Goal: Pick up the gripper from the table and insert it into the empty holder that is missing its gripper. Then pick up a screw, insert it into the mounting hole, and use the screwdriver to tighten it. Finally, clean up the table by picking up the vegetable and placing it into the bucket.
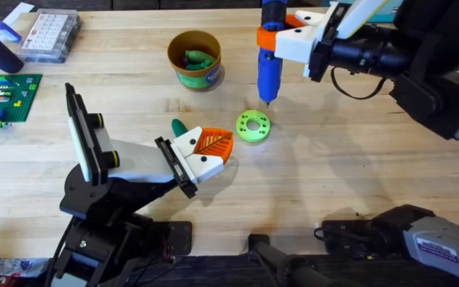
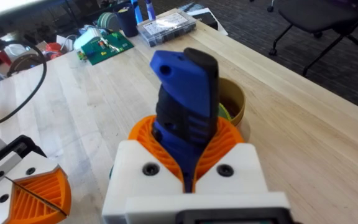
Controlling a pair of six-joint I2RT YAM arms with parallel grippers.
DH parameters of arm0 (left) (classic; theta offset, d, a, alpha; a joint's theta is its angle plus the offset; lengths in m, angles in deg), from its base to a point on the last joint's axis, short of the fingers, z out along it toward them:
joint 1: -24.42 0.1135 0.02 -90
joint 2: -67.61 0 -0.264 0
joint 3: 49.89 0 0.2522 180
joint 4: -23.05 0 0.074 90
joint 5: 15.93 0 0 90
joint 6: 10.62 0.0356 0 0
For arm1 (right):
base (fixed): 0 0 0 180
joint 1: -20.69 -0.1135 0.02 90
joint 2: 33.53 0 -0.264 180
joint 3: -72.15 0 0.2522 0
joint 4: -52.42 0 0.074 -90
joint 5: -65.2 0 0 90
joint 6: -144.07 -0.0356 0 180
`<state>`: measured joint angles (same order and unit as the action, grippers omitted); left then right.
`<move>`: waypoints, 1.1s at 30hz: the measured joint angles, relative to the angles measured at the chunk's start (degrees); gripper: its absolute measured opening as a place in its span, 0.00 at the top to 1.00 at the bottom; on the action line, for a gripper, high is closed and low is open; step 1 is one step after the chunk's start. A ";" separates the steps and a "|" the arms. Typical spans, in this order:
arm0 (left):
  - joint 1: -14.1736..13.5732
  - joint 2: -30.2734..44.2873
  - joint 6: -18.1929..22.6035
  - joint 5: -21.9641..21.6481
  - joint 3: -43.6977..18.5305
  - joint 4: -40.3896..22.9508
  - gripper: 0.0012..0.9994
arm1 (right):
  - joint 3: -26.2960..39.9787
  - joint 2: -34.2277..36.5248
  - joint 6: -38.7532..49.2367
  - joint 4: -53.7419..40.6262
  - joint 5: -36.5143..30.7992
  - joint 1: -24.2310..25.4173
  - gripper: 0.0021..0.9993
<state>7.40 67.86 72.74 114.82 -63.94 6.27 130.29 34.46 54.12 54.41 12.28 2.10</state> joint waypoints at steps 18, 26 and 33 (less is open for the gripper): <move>0.00 0.00 -0.04 0.02 0.00 -0.16 0.99 | -0.85 0.72 18.13 -16.67 -13.16 0.13 0.96; 0.00 0.00 -0.02 0.04 0.00 -0.16 0.99 | -0.83 2.04 48.81 -22.20 -25.82 0.17 0.97; 0.00 0.00 -0.04 0.02 0.00 -0.16 0.99 | -0.85 8.42 62.61 -26.38 -31.28 0.31 0.96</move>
<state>7.40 67.86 72.70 114.85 -63.94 6.11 129.44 42.88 116.73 28.02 -19.00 2.41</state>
